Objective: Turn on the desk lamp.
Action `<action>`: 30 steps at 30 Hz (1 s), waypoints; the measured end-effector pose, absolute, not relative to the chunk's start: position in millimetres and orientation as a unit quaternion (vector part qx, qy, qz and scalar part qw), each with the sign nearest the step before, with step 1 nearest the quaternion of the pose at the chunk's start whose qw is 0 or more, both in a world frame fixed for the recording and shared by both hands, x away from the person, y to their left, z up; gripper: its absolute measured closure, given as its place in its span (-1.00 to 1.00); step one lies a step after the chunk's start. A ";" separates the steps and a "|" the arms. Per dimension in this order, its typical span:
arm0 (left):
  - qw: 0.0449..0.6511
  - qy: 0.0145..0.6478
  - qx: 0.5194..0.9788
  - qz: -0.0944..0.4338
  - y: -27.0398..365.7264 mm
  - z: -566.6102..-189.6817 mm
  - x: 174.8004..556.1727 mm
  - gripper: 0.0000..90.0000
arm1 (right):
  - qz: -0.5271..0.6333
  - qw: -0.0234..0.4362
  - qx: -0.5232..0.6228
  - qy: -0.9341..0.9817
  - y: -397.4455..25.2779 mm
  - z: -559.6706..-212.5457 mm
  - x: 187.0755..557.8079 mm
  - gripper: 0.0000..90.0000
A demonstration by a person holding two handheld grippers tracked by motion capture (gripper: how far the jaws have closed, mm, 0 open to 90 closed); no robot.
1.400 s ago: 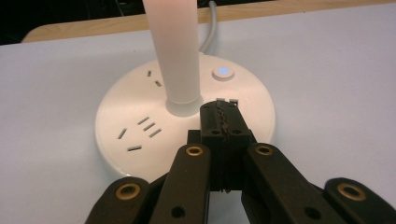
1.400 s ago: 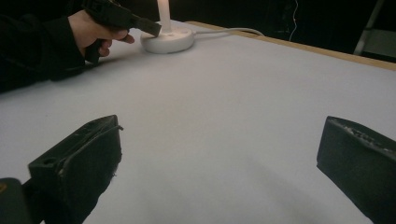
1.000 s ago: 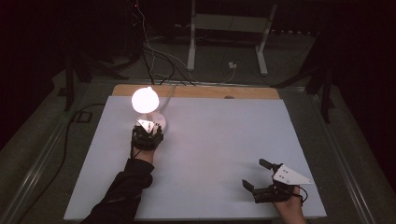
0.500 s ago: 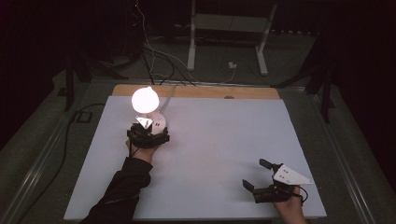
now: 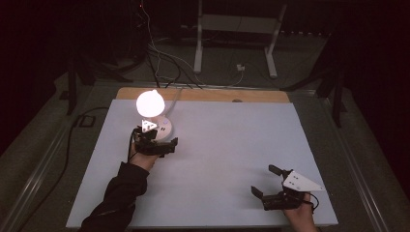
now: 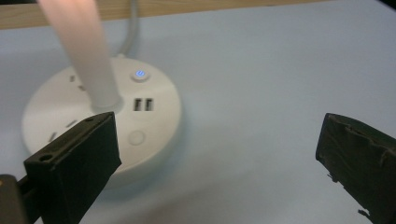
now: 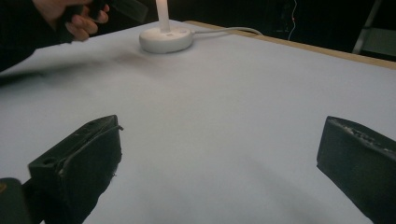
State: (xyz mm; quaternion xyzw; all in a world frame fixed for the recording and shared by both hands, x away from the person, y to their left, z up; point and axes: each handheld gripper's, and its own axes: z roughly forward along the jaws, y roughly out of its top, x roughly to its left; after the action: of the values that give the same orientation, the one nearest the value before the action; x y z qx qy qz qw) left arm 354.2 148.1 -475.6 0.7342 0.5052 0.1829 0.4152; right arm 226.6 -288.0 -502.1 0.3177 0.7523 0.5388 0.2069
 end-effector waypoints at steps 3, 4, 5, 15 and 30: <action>0.423 0.492 0.742 0.169 152.0 -470.1 350.5 -1.00 | 0.541 0.207 0.319 0.750 -288.4 -501.9 227.2 -1.00; 0.425 0.487 0.745 0.164 152.9 -468.9 349.4 -1.00 | 0.540 0.206 0.320 0.751 -288.3 -502.3 227.1 -1.00; 0.425 0.485 0.746 0.164 153.3 -467.7 348.1 -1.00 | 0.539 0.206 0.320 0.752 -288.0 -502.5 227.1 -1.00; 0.450 0.436 0.767 0.138 158.8 -461.0 329.7 -1.00 | 0.540 0.205 0.321 0.751 -287.9 -502.8 227.5 -1.00; 0.466 0.393 0.784 0.118 179.8 -459.9 297.6 -1.00 | 0.536 0.205 0.321 0.754 -286.6 -503.6 227.8 -1.00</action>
State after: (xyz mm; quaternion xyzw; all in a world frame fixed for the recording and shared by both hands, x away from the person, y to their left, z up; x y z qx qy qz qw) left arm 297.6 179.8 -459.9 0.7838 0.3932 0.1182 0.4660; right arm 227.8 -286.6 -503.6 0.3209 0.7536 0.5359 0.2048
